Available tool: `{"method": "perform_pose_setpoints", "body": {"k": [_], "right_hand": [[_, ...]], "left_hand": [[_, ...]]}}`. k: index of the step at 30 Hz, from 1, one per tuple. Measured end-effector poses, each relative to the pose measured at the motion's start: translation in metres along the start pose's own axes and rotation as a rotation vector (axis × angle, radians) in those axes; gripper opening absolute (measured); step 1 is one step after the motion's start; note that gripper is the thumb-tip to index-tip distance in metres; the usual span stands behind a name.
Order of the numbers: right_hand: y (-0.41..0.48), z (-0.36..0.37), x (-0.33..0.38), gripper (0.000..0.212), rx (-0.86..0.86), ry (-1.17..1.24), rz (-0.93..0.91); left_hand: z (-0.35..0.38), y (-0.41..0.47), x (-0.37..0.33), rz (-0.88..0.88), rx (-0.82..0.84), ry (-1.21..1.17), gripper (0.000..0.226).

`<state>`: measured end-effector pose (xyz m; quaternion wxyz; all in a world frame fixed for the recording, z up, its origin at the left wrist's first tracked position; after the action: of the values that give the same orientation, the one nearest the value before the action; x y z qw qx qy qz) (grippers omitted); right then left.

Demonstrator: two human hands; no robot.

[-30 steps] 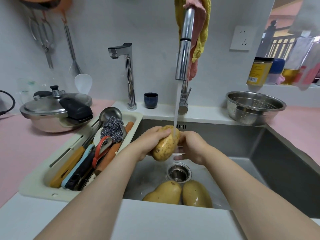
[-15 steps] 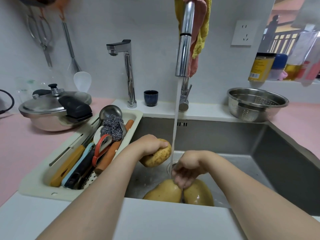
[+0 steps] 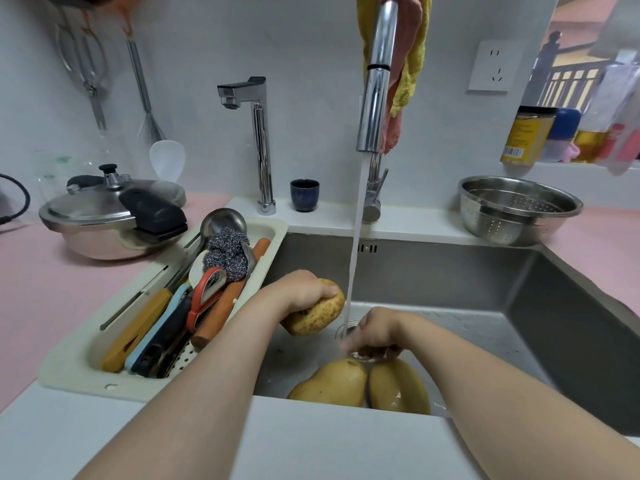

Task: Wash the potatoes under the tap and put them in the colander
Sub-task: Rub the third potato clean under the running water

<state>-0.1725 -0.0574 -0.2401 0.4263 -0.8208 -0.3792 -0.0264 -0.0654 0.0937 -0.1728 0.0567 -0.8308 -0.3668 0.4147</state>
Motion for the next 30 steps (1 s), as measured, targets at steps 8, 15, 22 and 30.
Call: {"method": "perform_pose_setpoints", "body": {"k": [8,15,22,30], "right_hand": [[-0.007,0.004,0.001,0.038,0.085,0.001,-0.022],[0.001,0.004,0.007,0.008,-0.174,0.196,-0.196],[-0.024,-0.005,0.018,0.021,0.061,0.48,-0.189],[-0.048,-0.03,0.003,0.003,-0.021,0.557,-0.251]], "left_hand": [[0.0,-0.004,-0.002,0.017,0.001,0.011,0.048],[0.002,0.0,-0.001,-0.002,0.002,-0.014,0.049],[-0.007,0.005,0.004,-0.06,-0.14,-0.107,0.051],[0.01,0.002,-0.007,-0.1,-0.006,-0.371,0.055]]}}
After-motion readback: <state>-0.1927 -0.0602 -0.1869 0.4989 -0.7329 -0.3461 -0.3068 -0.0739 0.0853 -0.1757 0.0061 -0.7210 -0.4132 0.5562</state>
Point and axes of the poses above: each hand's wrist, its own y-axis towards the middle knuckle, its own z-axis out of the palm, x = y × z, the point moved 1 cm from there along y, towards the middle knuckle, and after that the axes turned 8 degrees about x, right-handed, at the moved point
